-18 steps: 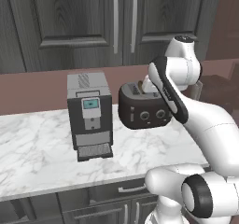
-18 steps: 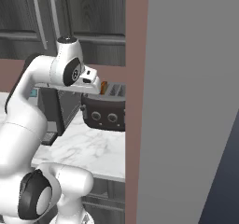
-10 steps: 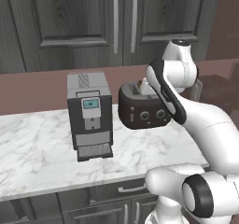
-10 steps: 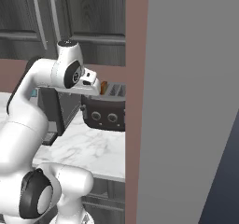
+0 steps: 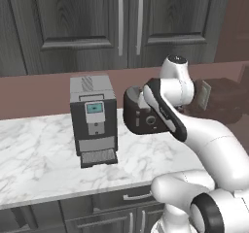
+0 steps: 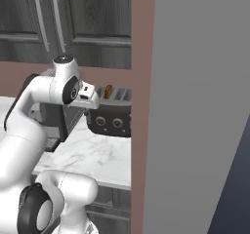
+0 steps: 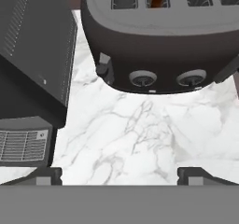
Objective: Start the toaster. Once the lever pops up, take the bread to the plate on the dining counter.
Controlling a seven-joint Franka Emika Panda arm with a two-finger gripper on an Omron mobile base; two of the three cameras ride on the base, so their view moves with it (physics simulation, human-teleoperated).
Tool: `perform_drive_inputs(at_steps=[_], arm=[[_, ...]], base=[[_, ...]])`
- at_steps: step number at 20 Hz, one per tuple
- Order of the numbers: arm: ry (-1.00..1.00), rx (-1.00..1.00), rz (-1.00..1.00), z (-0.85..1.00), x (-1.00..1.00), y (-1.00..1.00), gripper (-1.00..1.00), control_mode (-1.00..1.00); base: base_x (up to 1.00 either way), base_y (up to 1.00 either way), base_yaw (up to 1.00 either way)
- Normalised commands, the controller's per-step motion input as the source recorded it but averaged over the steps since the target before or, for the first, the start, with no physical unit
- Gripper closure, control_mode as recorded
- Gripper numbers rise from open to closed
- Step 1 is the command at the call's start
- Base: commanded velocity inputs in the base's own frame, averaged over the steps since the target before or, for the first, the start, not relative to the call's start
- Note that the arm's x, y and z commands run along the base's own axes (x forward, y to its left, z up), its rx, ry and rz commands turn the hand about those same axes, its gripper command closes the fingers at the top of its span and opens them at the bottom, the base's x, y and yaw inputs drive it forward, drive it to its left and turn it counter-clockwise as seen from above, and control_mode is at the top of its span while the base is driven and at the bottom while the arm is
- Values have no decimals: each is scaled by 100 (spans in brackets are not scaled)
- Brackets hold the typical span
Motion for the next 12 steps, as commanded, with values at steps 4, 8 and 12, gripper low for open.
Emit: perform_drive_inputs(at_steps=[4, 8, 12], arm=[[-6, -1, -8, -10, 9, 10, -100, -100], [-3, -2, -9, -14, 17, 13, -100, -100], [0, 0, -3, -10, 23, 0, -100, -100]], base=[[0, 0, 0], [0, 0, 0], [0, 0, 0]])
